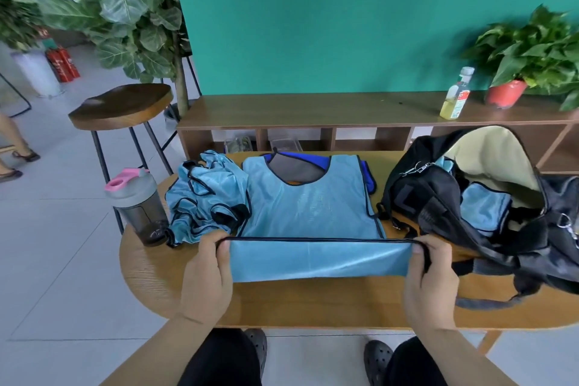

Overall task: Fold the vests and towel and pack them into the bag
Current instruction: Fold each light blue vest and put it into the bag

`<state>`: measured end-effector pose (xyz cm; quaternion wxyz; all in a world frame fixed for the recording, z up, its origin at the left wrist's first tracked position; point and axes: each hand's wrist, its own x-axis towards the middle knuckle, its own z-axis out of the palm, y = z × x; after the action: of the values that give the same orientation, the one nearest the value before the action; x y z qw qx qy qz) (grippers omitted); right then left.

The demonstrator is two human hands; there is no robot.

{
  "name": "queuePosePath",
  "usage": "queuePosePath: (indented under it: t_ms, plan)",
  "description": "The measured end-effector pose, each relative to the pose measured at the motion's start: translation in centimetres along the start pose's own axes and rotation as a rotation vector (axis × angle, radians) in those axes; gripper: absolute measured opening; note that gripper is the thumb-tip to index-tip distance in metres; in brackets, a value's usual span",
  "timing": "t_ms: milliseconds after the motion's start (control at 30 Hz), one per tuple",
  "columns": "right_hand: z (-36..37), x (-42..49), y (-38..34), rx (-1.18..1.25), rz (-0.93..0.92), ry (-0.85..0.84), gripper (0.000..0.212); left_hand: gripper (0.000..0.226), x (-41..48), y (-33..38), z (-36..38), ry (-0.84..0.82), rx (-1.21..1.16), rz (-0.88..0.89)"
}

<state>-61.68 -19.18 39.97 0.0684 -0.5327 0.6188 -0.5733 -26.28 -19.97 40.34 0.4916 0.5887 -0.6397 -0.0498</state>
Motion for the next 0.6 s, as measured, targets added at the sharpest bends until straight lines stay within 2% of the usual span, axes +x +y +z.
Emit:
queuePosePath:
  t_ms: [133,233,367,500,533,600]
  plan:
    - [-1.4,0.5,-0.9,0.006,-0.022,0.039,0.022,0.025,-0.3,1.5,-1.1,0.069,0.014,0.063]
    - [-2.8,0.1,-1.5,0.007,-0.049,0.056,0.020,0.025,-1.3,2.4,-2.1,0.094,-0.010,0.083]
    - [-4.0,-0.6,-2.4,0.008,-0.111,0.088,0.031,0.052,-2.0,1.7,-4.0,0.002,-0.122,0.078]
    - [-4.7,0.0,-4.4,0.017,-0.160,0.150,0.026,0.064,-0.6,4.3,-5.6,0.079,-0.128,0.106]
    - [-4.7,0.5,-4.8,0.023,-0.171,0.165,0.024,0.062,0.0,5.1,-6.0,0.121,-0.117,0.101]
    - [-4.5,1.6,-5.9,0.058,-0.176,0.162,0.021,0.043,1.4,6.2,-6.2,0.188,-0.084,0.106]
